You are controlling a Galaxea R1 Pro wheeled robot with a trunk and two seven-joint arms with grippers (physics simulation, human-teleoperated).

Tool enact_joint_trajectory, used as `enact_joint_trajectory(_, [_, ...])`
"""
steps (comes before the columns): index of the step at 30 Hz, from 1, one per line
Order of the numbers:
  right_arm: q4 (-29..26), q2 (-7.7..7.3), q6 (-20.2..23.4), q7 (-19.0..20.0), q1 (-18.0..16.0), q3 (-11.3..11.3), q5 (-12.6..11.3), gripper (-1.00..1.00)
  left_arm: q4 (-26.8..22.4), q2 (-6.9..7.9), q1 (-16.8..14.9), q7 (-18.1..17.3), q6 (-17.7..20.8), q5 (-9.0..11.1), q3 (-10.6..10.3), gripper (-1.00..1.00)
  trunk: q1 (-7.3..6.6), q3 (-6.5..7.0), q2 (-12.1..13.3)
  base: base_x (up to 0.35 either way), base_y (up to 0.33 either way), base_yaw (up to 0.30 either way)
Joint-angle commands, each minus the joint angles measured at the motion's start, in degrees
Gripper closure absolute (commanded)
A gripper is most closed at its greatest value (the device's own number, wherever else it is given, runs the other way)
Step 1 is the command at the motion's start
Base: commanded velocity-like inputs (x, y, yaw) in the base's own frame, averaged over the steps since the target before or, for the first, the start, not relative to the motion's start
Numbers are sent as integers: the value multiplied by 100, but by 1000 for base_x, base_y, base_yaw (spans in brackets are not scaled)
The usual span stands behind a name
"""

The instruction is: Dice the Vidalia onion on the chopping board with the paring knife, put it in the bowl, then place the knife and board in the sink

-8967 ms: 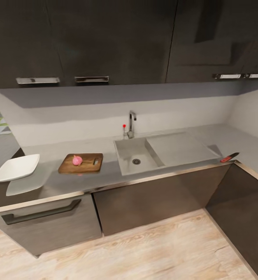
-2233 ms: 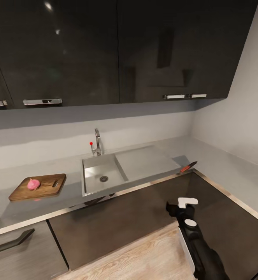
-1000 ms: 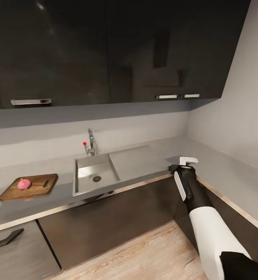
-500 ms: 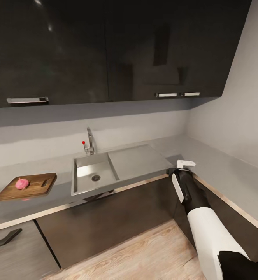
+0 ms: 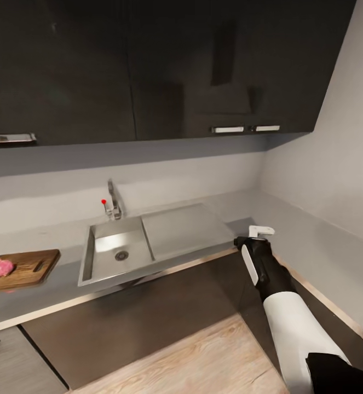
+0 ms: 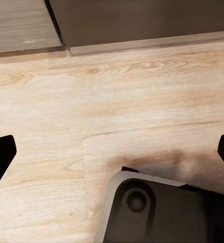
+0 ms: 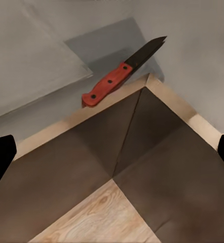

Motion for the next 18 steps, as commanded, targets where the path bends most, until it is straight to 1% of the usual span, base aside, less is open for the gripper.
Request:
enact_joint_trajectory(1, [-7, 7, 36, 10, -3, -12, 38, -100, -11, 3, 2, 8, -6, 22, -12, -100, 5, -21, -12, 168, -215, 0])
enact_joint_trajectory(13, [3, 24, 36, 10, -4, -11, 29, -100, -11, 3, 2, 8, -6, 22, -12, -100, 5, -133, -12, 184, -148, 0])
enact_joint_trajectory(18, [44, 24, 36, 10, -3, -11, 29, -100, -11, 3, 2, 8, -6, 22, -13, -100, 5, -180, -12, 113, -44, 0])
